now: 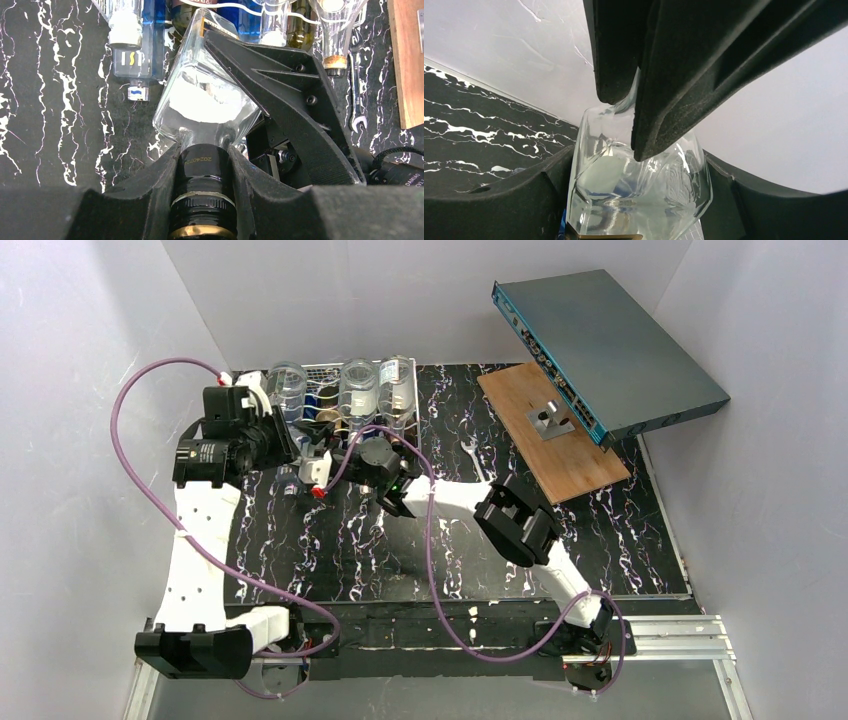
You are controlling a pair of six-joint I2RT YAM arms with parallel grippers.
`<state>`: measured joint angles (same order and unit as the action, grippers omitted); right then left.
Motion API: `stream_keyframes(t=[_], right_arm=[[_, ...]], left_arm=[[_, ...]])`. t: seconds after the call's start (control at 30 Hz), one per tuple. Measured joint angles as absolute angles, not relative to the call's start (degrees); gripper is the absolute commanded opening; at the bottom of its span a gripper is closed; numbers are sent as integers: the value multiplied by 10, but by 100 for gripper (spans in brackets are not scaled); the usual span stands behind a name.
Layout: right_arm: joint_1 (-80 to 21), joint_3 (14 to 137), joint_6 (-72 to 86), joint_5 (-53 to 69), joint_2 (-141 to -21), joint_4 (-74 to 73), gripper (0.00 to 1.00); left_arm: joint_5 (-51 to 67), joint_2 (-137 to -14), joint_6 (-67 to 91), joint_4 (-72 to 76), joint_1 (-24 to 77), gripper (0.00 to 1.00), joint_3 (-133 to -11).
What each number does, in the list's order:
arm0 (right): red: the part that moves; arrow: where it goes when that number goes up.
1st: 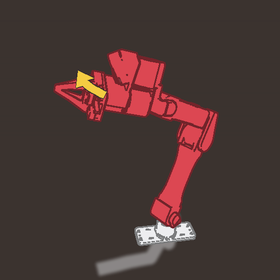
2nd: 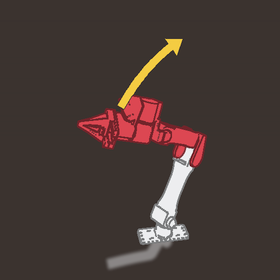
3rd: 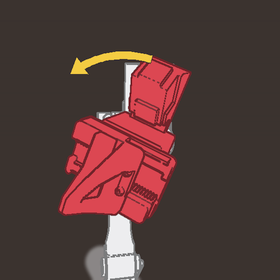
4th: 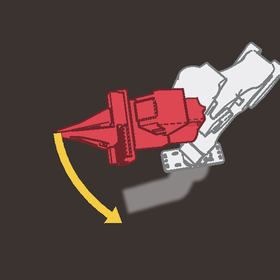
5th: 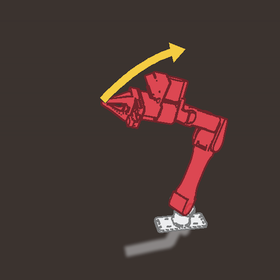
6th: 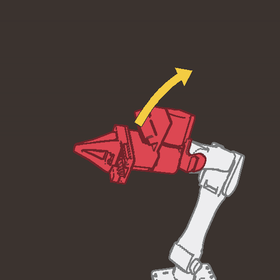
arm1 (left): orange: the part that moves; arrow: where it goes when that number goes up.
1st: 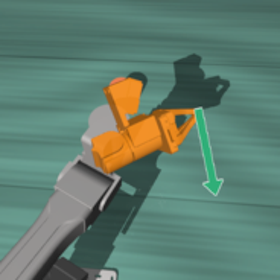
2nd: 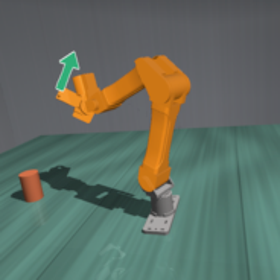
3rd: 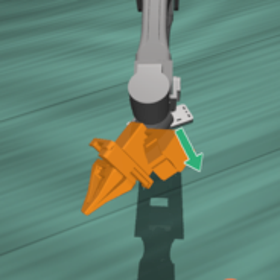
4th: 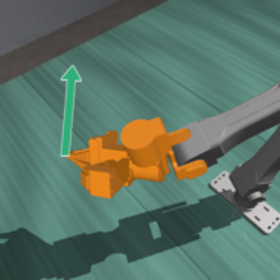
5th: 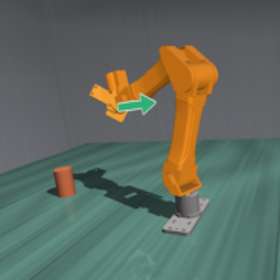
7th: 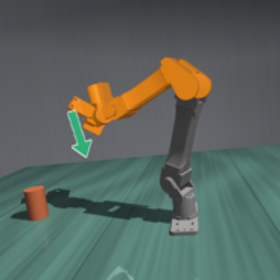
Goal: Take the wine bottle off the wine rack
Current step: Pick up the wine bottle from the wine rack.
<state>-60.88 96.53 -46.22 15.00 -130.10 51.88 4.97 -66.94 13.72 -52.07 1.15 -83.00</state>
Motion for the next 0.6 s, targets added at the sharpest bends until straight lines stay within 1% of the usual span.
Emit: stream_keyframes(t=[0.03,0.2,0.33,0.47,0.6], right_arm=[[-610,965,-463,152,-1298,514,66],[-620,961,-469,152,-1276,487,34],[-630,955,-469,149,-1256,459,16],[-640,934,-466,142,-1224,425,5],[-649,915,-453,132,-1190,377,2]], left_arm=[[49,-665,137,-523,11,0,-830],[47,-640,140,-530,12,0,-830],[46,-617,146,-545,12,0,-830],[52,-597,157,-565,12,0,-830],[67,-581,176,-585,12,0,-830]])
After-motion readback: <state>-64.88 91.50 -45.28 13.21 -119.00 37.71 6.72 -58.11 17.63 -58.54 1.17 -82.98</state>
